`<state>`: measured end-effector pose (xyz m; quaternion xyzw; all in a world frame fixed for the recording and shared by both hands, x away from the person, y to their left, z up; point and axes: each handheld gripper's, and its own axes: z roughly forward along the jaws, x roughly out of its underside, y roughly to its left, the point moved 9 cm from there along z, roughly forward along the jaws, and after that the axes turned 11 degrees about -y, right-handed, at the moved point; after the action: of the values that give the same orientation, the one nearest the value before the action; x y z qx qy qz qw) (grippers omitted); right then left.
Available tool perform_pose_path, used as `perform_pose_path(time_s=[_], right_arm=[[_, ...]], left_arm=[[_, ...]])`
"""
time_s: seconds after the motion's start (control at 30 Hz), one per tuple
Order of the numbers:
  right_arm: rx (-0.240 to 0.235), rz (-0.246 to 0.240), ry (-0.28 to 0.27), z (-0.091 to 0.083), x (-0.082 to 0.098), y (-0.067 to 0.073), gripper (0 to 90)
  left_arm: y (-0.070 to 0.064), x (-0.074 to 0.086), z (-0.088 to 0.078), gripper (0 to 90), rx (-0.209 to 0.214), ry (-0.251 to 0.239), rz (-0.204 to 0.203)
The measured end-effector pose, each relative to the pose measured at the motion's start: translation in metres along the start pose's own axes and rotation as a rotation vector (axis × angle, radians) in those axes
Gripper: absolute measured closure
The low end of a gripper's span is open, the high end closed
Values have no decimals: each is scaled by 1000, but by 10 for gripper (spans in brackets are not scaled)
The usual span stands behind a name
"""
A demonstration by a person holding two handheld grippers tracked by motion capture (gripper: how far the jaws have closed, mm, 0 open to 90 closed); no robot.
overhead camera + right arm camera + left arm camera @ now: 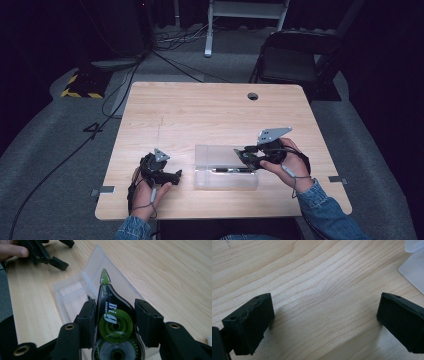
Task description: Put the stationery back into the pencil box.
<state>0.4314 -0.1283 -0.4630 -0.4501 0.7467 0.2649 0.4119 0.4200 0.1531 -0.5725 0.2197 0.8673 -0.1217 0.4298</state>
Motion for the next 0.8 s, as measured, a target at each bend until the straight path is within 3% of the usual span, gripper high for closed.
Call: perform_pose_path(time_s=[0.27, 0.63, 0.8], right_arm=[[-54, -24, 17, 18, 8, 11, 532], [-90, -53, 32, 35, 17, 19, 532], [-105, -60, 66, 41, 26, 20, 532]], left_arm=[[0, 0, 0, 17, 4, 1, 4], [-1, 1, -1, 16, 1, 1, -4], [-1, 1, -1, 16, -1, 1, -6]])
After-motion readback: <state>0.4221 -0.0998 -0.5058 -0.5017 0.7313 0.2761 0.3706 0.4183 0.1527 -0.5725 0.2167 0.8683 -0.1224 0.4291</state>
